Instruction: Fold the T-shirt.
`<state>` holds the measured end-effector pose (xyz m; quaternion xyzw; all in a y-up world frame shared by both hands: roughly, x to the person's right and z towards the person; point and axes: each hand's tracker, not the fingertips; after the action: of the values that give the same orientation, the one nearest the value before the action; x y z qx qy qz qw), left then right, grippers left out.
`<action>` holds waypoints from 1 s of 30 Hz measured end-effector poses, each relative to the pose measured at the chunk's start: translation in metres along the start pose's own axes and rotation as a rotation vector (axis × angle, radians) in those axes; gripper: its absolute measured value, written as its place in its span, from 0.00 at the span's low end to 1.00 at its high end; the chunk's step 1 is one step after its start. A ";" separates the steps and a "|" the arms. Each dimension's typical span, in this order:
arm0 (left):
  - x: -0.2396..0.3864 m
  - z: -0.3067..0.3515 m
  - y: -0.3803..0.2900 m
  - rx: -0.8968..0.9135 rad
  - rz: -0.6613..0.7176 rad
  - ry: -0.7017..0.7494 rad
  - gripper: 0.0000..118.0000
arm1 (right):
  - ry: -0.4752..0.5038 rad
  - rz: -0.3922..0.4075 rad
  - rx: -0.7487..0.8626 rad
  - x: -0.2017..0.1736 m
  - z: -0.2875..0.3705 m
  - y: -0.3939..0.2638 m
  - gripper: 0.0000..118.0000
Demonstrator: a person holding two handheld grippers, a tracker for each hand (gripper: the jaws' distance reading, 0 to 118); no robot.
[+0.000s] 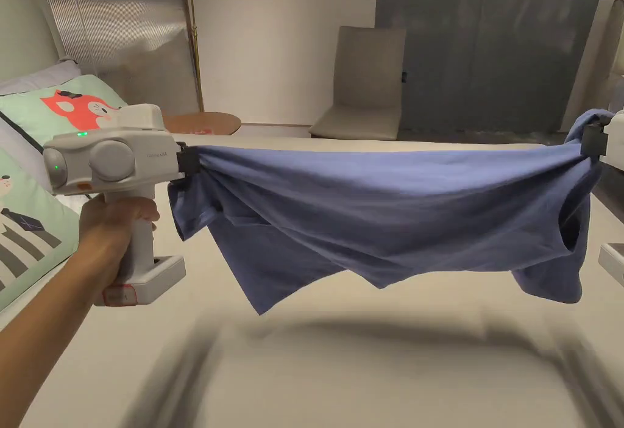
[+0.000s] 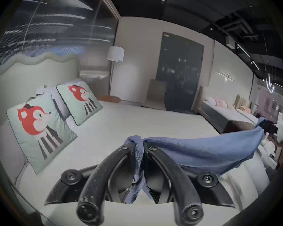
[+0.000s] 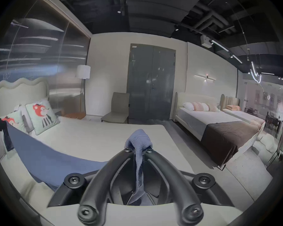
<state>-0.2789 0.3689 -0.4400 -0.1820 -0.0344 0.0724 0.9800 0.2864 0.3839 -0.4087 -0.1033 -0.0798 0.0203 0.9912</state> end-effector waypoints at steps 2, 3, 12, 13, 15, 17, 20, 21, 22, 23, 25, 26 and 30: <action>-0.005 -0.012 0.020 0.012 0.008 0.005 0.05 | 0.014 -0.016 0.027 0.001 -0.009 0.007 0.04; -0.008 -0.020 0.028 0.020 0.010 0.010 0.05 | 0.024 -0.024 0.038 -0.001 -0.015 0.011 0.04; -0.024 -0.077 0.032 0.022 -0.003 0.087 0.05 | 0.071 -0.011 0.009 -0.030 -0.070 -0.006 0.04; -0.028 -0.082 0.024 0.009 -0.005 0.100 0.05 | 0.080 -0.017 -0.011 -0.032 -0.075 -0.014 0.04; -0.040 -0.092 0.003 -0.025 0.003 0.108 0.05 | 0.087 -0.017 -0.050 -0.039 -0.083 -0.036 0.04; -0.049 -0.097 -0.021 -0.073 0.006 0.116 0.05 | 0.094 -0.010 -0.085 -0.043 -0.089 -0.059 0.04; -0.063 -0.095 -0.065 -0.145 0.028 0.125 0.05 | 0.113 -0.044 -0.168 -0.046 -0.088 -0.102 0.04; -0.067 -0.093 -0.078 -0.166 0.039 0.127 0.05 | 0.117 -0.051 -0.195 -0.046 -0.087 -0.114 0.04; -0.072 -0.090 -0.094 -0.192 0.050 0.125 0.05 | 0.120 -0.058 -0.217 -0.049 -0.080 -0.128 0.04; -0.074 -0.083 -0.111 -0.219 0.054 0.128 0.05 | 0.124 -0.069 -0.260 -0.048 -0.075 -0.143 0.04; -0.079 -0.070 -0.143 -0.264 0.050 0.130 0.05 | 0.145 -0.115 -0.328 -0.043 -0.065 -0.170 0.04; -0.082 -0.061 -0.160 -0.281 0.053 0.131 0.05 | 0.132 -0.135 -0.371 -0.041 -0.050 -0.184 0.04; -0.089 -0.026 -0.221 -0.381 0.065 0.129 0.05 | 0.127 -0.183 -0.457 -0.032 -0.011 -0.232 0.04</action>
<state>-0.3358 0.1421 -0.3877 -0.3696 0.0213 0.0842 0.9251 0.2622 0.1532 -0.3764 -0.3179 -0.0288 -0.0945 0.9430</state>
